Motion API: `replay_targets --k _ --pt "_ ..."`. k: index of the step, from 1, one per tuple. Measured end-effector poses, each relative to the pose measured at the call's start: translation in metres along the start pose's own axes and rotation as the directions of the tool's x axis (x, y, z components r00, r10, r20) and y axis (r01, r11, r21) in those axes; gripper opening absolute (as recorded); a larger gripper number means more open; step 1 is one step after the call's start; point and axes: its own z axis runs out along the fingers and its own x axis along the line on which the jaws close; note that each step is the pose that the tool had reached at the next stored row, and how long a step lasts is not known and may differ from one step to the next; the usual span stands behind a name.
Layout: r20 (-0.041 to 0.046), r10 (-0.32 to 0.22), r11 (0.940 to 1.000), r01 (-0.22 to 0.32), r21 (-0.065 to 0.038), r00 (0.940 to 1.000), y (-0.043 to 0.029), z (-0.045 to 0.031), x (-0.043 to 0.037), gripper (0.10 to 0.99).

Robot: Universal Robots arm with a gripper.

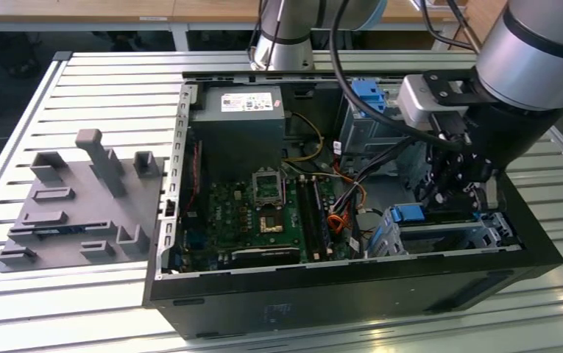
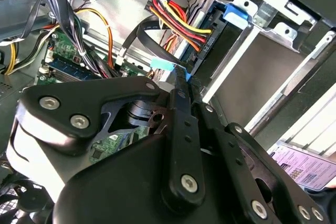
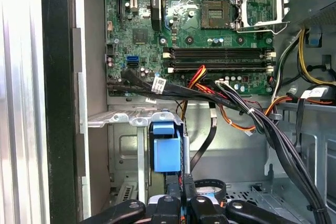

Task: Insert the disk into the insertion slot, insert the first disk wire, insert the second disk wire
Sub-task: 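Insert the second disk wire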

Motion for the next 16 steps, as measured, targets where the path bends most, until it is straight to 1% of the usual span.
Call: replay_targets --k 4,16 --pt "0.0000 0.000 1.0000 0.000 0.000 1.0000 -0.0016 0.0007 -0.0001 0.149" --pt "0.0000 0.000 1.0000 0.000 0.000 1.0000 -0.0030 0.0033 0.0000 0.149"
